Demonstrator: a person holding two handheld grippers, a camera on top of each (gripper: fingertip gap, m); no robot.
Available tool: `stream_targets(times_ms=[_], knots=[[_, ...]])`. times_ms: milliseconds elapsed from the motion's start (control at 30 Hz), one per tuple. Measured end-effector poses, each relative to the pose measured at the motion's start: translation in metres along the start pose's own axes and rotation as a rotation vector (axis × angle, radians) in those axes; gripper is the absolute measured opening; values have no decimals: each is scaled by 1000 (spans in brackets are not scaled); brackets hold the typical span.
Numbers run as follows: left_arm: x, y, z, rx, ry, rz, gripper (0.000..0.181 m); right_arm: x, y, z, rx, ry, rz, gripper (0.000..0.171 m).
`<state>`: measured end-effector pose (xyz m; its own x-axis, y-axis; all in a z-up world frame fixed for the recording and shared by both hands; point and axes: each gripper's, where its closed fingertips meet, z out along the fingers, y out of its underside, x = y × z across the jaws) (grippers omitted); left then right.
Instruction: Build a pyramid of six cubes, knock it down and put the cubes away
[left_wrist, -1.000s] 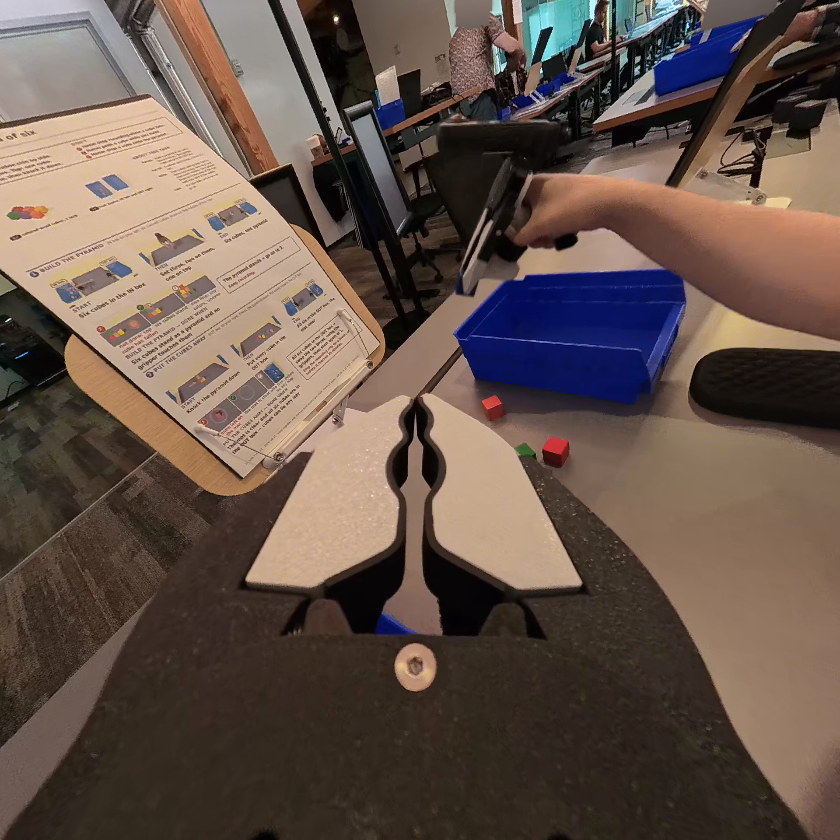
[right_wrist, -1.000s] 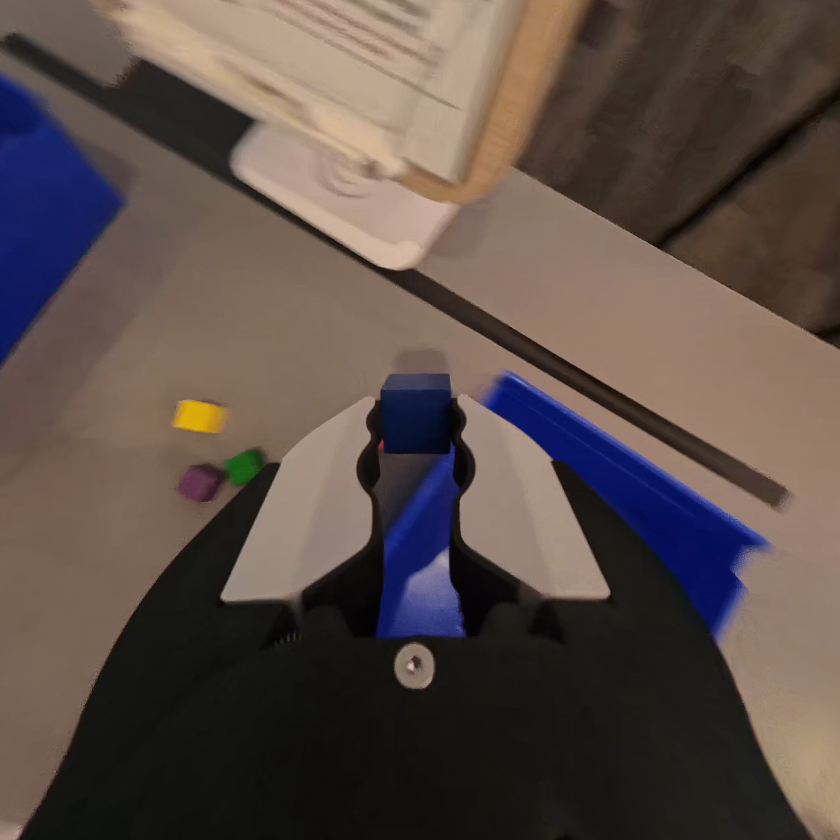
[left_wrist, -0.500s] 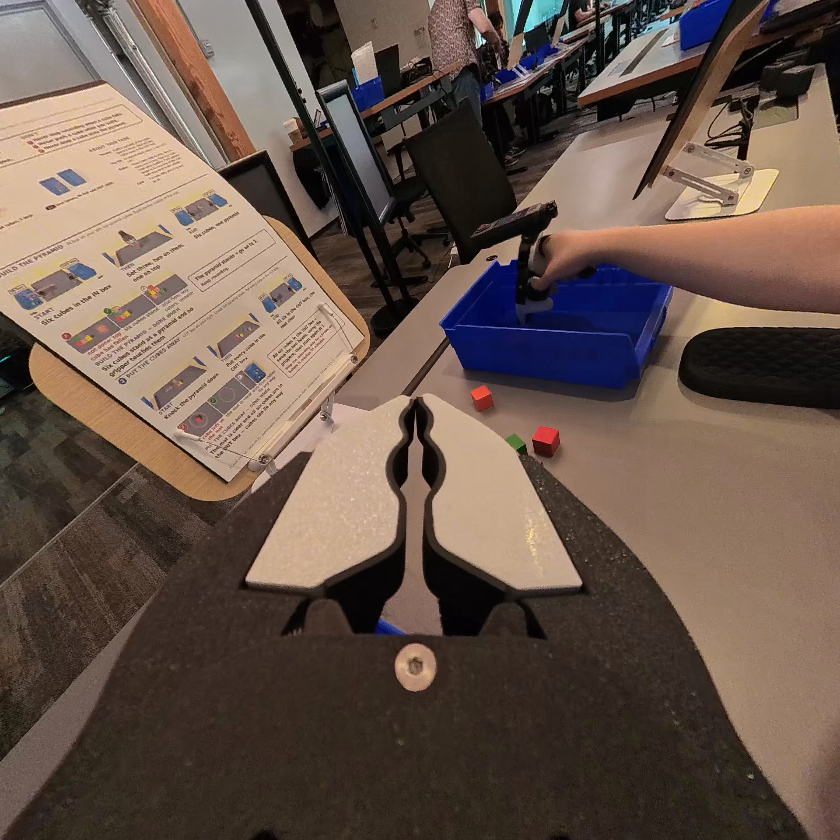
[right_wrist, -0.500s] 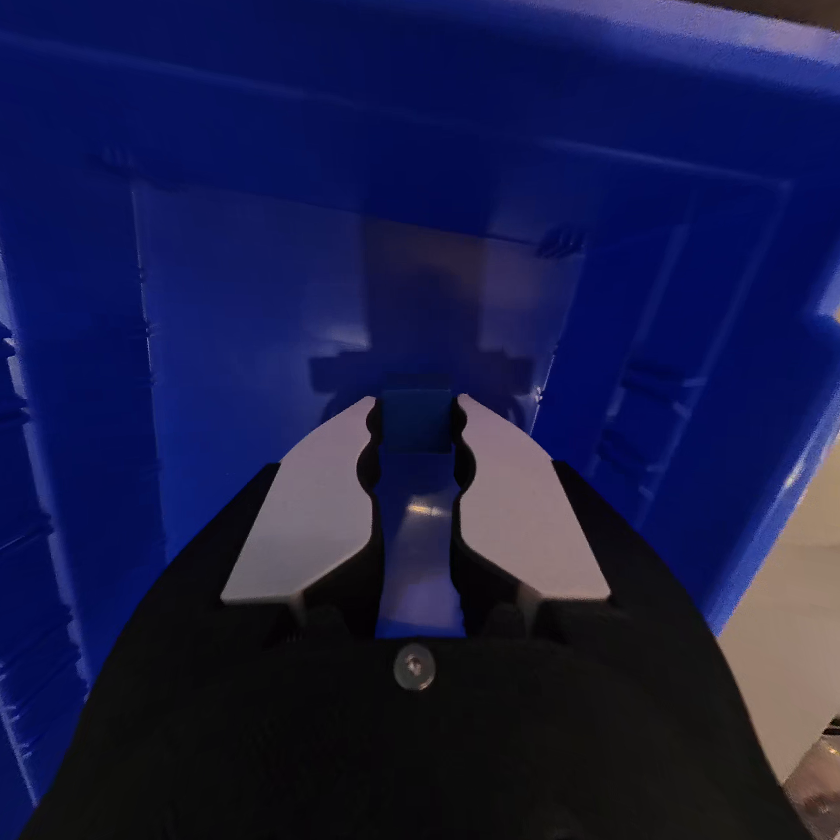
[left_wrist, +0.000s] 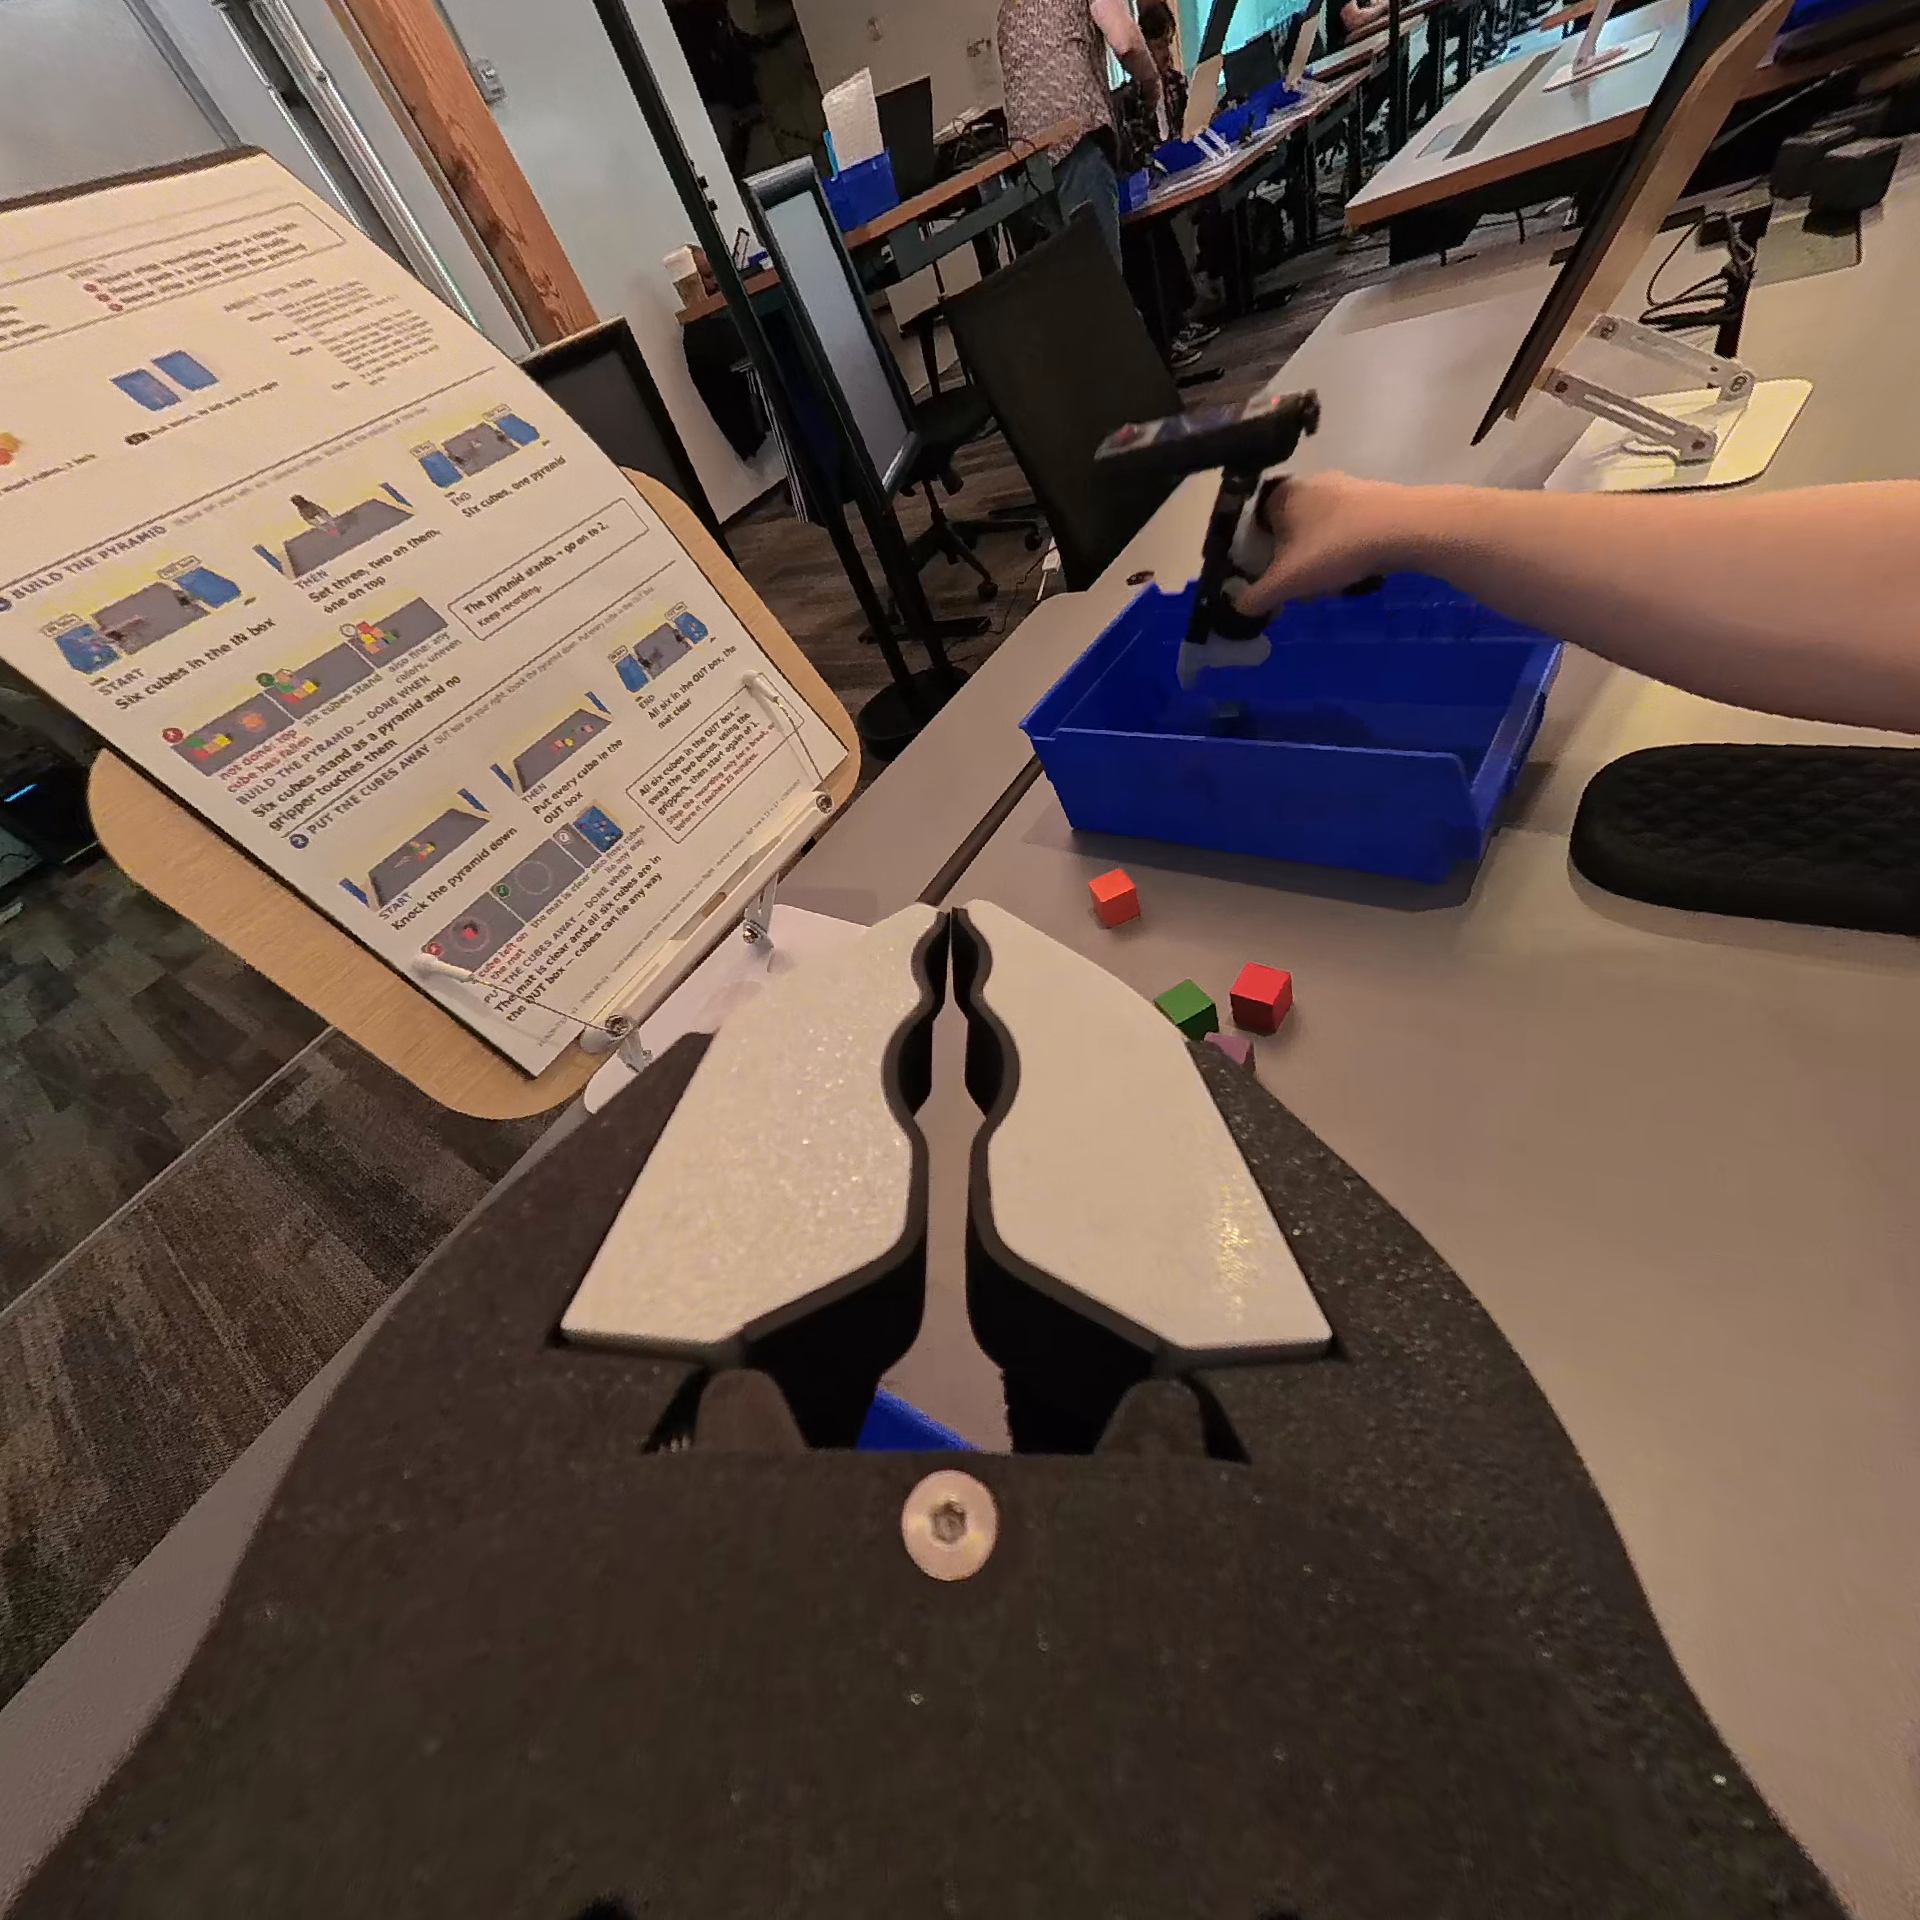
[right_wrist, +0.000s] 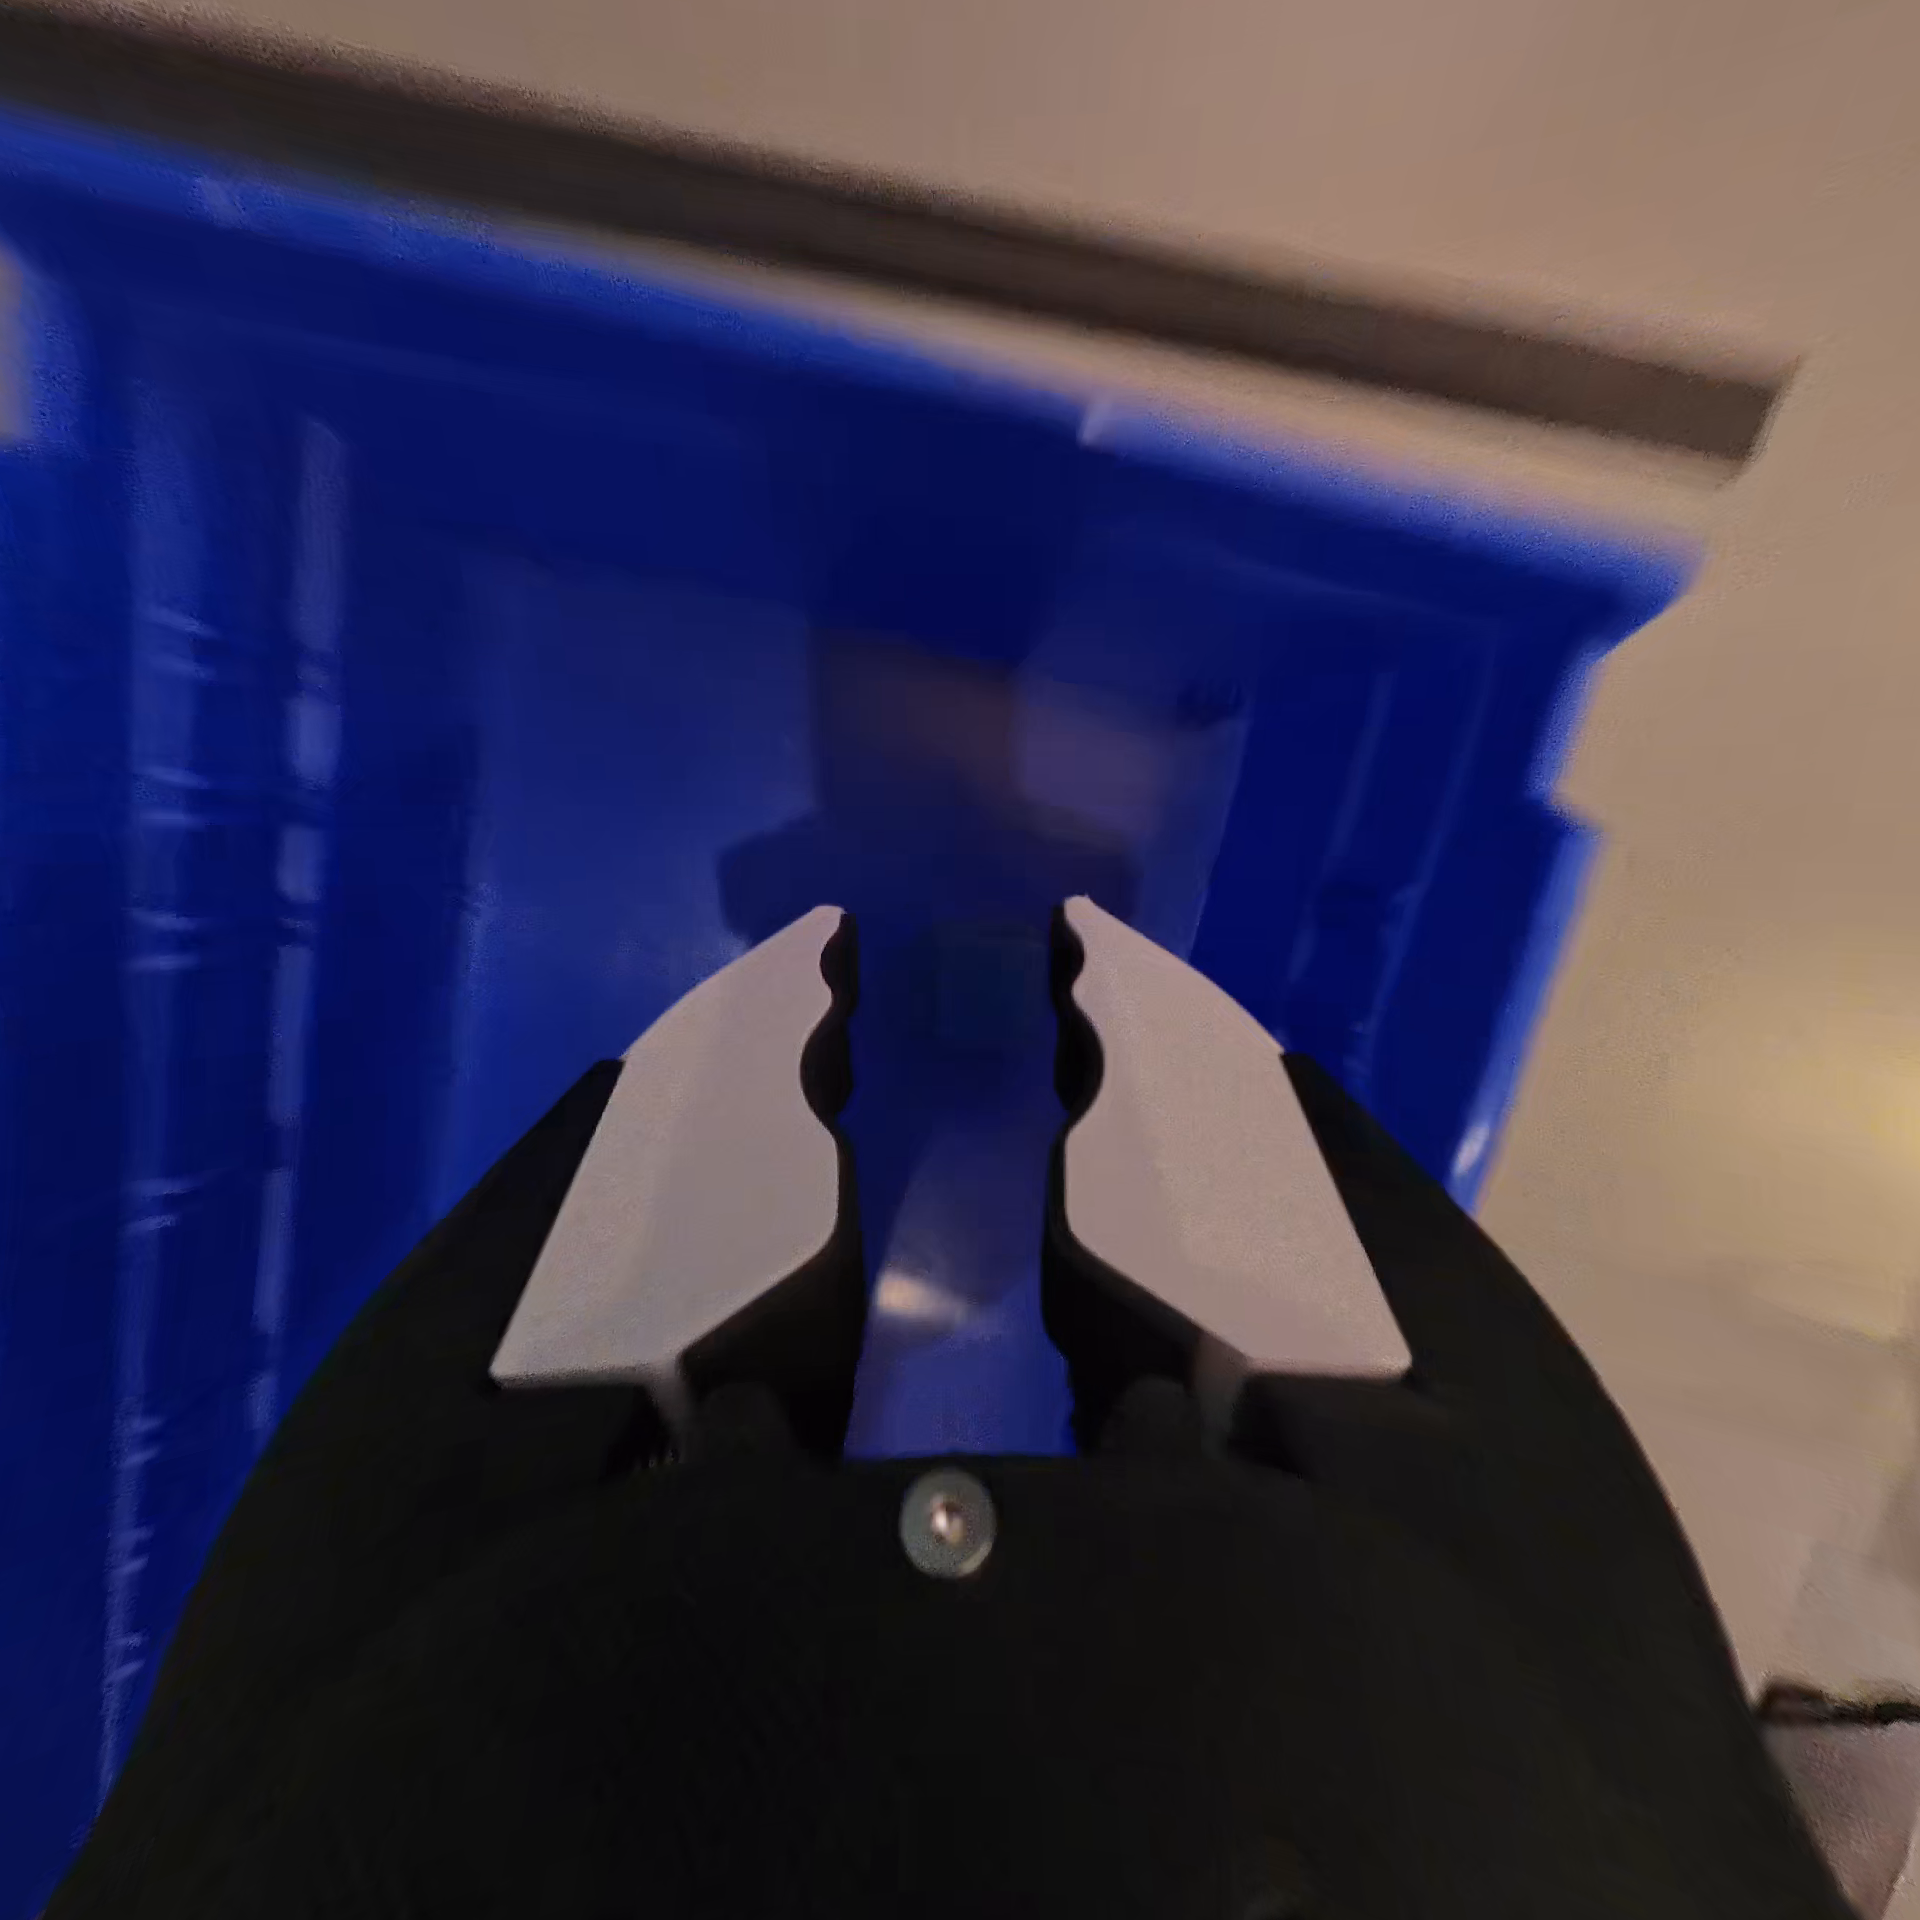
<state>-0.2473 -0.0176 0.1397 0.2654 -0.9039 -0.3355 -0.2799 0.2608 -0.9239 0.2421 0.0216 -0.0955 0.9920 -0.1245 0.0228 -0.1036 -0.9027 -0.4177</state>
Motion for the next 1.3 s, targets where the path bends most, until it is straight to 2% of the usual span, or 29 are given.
stream_targets(times_ms=[100,167,267,367,533,767,800,867,900,1033,1133,1233,1300], knots=[[-4,-1,-5,12,-15,-8,0,-43,-56,-63,293,-2,-157,37],[-7,-1,-6,16,-23,-18,0,-96,-75,-89,376,-93,-291,39],[-8,1,-7,10,-27,-22,0,-177,-67,-82,257,-316,-458,43],[-5,0,-8,7,-24,-14,0,-209,-48,-38,52,-325,-541,43],[1,-1,-7,5,-4,-2,0,-209,-22,21,-182,-193,-582,45],[3,3,0,-18,17,4,0,-188,-3,49,-348,-54,-611,50],[3,4,0,-20,20,6,0,-187,1,50,-374,-59,-610,49],[4,5,1,-27,22,11,0,-190,8,51,-408,-100,-629,30],[4,5,1,-29,22,13,0,-191,8,50,-401,-106,-639,30],[4,5,1,-30,19,13,0,-213,-6,23,-261,-188,-669,29],[3,5,-1,-26,16,10,0,-227,-37,-37,22,-264,-649,29],[2,5,-1,-27,12,7,0,-195,-62,-94,241,-248,-549,28],[2,5,-1,-25,17,6,0,-153,-57,-103,213,-200,-457,28]])
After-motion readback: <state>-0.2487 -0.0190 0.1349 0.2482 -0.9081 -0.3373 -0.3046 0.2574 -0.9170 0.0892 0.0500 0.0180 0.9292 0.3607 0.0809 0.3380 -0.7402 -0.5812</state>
